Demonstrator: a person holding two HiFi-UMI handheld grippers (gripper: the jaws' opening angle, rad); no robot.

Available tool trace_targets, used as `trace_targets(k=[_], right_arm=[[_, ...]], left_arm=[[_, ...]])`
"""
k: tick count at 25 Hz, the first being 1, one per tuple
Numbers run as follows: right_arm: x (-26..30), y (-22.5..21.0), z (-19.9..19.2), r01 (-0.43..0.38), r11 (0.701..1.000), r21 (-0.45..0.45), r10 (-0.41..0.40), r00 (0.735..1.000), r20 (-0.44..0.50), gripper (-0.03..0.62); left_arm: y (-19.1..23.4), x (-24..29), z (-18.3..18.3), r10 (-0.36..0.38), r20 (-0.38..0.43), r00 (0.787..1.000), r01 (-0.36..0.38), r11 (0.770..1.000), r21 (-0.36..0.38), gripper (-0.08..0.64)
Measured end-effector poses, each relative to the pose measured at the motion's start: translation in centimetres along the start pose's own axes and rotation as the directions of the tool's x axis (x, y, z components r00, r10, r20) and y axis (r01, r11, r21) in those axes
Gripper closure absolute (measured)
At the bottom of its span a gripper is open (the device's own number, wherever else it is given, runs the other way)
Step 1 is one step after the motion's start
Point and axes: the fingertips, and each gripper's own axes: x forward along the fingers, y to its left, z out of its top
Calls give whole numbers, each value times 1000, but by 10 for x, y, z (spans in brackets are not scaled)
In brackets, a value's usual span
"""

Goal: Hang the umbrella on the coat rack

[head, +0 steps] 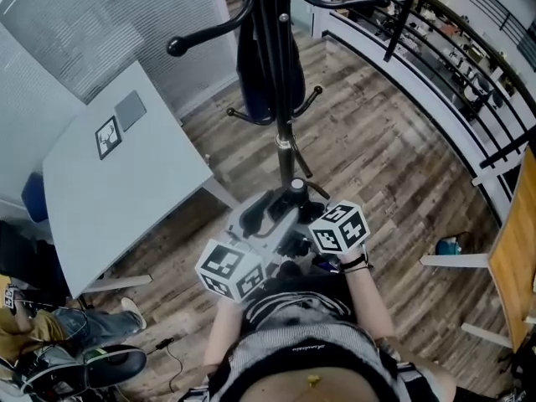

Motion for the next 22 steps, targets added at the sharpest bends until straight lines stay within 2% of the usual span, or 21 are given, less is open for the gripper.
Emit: trace_targets(k=[14, 22], right_arm=[[8, -7, -2, -18, 999, -42, 15, 997, -72, 327], [7, -13, 7, -29, 997, -72, 23, 997, -80, 327]], left_arm=[[2, -7, 3, 35, -1, 999, -35, 999, -14, 347], [9, -5, 6, 60, 19, 998, -60, 998, -8, 347]])
